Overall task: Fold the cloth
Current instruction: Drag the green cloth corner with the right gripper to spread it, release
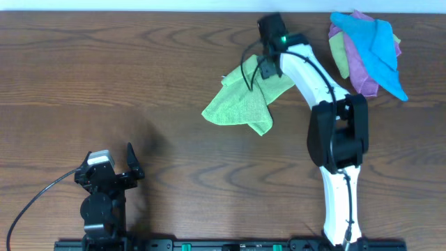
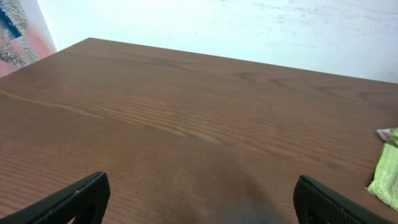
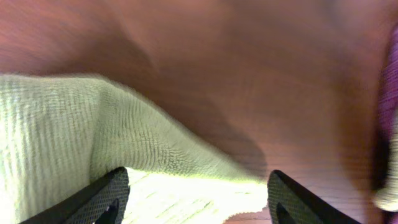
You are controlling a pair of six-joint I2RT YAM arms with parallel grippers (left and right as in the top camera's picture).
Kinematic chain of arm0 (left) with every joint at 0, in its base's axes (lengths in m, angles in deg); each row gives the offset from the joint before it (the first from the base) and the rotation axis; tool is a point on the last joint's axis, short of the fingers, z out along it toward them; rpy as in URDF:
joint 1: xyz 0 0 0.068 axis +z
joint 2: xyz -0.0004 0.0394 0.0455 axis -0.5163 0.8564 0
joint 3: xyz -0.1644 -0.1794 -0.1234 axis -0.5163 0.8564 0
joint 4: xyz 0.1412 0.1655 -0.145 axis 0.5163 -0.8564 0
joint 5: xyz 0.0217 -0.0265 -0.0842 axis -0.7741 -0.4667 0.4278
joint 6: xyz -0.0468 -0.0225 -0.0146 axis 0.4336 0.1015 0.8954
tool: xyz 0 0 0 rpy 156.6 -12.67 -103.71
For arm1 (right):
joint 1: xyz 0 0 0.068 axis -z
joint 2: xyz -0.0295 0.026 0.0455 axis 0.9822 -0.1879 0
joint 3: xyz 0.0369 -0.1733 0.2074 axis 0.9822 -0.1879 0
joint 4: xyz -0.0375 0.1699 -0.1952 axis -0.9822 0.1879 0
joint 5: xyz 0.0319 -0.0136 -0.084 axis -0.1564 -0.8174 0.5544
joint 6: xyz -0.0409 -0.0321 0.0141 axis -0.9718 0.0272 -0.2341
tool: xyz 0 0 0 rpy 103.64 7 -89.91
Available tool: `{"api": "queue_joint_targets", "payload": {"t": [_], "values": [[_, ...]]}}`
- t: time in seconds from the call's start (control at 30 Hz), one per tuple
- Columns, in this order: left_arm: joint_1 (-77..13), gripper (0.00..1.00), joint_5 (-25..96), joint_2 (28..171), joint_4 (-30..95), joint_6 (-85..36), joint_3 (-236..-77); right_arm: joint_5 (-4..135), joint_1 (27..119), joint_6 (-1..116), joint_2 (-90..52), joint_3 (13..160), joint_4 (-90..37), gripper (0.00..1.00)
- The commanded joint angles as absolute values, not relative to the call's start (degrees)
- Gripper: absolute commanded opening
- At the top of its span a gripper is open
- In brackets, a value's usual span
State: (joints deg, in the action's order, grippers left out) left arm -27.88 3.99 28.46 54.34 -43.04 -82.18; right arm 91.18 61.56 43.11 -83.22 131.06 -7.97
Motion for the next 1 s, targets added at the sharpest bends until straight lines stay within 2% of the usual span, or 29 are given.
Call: {"api": "queue_joint_targets", "payload": {"t": [0.0,0.03,0.13,0.27,0.5,0.73,0.97], "values": [[-28.1,0.95,3.4,28.1,53.9,-43.0,-80.5,88.0,60.7,43.6,-81.5,136.9,-5.7,0.68],[-28.1,0.96,3.4,28.1,53.9,-43.0,-80.5,85.2,60.6,42.3,-81.3,137.6,-5.3,0.62],[-28.1,0.95,3.4,28.1,53.9,-43.0,-80.5,78.6,60.6,41.5,-81.3,137.7,-3.8,0.52],[-28.1,0.95,3.4,28.1,53.9,-43.0,-80.5,77.1,59.9,41.3,-81.4,137.4,-0.7,0.57],[-28.1,0.95,3.4,28.1,53.9,-43.0,-80.5,77.3,58.0,39.9,-81.4,137.4,5.6,0.52],[-28.1,0.96,3.4,28.1,53.9,-43.0,-80.5,75.8,55.0,38.7,-80.0,137.4,15.8,0.29],[-28.1,0.96,3.4,28.1,53.9,-43.0,-80.5,75.1,53.4,38.5,-74.0,137.4,20.1,0.40]]}}
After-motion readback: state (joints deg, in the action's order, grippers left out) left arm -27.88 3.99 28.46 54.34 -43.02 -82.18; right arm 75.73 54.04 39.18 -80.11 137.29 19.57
